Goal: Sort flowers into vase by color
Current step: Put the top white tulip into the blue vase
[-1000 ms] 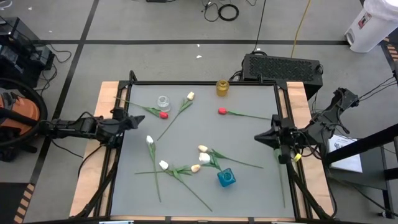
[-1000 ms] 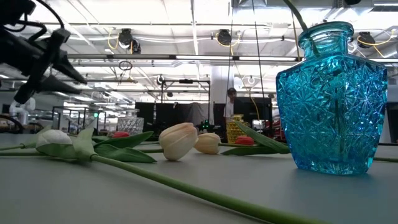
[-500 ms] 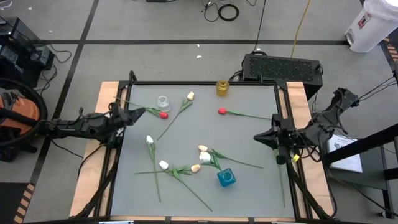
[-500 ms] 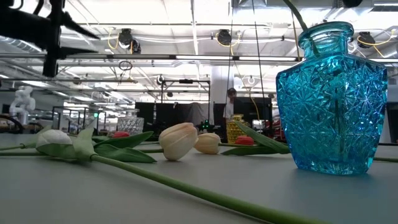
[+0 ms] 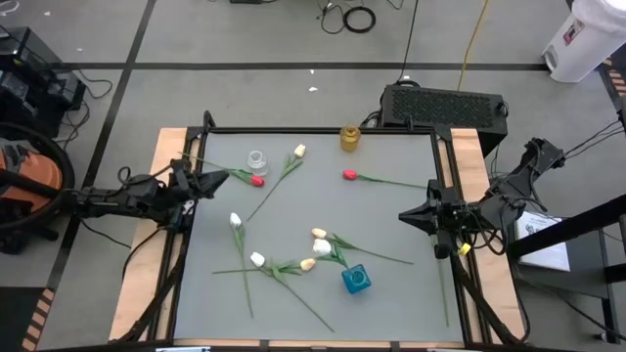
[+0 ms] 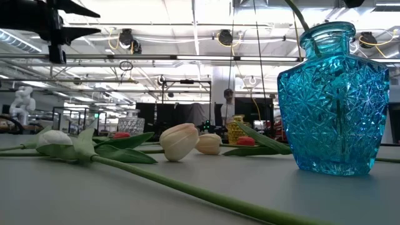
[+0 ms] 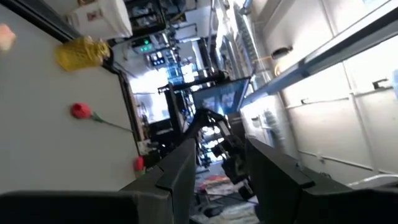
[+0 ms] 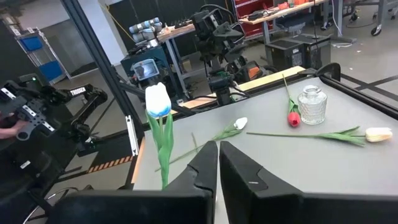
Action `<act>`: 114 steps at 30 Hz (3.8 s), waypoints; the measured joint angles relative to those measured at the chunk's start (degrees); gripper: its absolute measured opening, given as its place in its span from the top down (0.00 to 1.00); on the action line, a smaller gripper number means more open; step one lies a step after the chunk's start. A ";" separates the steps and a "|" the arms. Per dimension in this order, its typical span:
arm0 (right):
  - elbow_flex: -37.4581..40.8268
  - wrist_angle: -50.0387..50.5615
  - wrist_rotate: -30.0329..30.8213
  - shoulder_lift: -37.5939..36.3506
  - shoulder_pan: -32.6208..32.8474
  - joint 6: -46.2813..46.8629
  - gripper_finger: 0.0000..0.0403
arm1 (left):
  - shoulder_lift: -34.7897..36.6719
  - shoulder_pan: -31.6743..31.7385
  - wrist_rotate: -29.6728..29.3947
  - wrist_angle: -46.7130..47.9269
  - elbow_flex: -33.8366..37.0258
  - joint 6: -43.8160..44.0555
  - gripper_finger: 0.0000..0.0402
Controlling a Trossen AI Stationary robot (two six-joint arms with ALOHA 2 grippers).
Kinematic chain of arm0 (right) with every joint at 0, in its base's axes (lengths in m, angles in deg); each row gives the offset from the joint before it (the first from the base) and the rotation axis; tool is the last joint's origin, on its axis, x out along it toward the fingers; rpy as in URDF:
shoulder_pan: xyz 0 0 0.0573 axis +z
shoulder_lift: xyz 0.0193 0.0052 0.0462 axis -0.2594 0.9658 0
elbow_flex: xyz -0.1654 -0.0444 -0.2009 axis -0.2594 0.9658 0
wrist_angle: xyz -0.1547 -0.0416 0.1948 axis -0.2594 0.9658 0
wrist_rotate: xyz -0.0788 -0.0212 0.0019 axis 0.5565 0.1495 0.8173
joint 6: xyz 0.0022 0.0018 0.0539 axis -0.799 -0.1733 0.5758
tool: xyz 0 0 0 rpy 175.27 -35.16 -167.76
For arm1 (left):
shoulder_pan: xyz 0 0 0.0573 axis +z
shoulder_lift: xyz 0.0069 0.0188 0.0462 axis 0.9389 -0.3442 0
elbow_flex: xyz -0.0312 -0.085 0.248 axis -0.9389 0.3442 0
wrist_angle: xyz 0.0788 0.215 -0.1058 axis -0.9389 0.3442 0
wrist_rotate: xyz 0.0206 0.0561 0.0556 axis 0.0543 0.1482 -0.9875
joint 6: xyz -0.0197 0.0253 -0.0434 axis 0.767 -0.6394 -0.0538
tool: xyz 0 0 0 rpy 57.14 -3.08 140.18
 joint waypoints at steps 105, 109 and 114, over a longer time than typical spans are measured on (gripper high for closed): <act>-0.04 4.35 -0.07 0.00 0.02 -3.23 0.97 | -88.36 -11.23 25.58 62.08 -42.97 32.96 0.63; -0.04 4.37 -0.29 0.00 0.00 -3.21 0.97 | -89.81 -11.23 25.59 62.45 -42.97 32.98 0.63; -0.04 4.35 -0.34 0.00 0.00 -3.21 0.97 | -90.90 -11.01 25.18 62.06 -42.64 32.97 0.63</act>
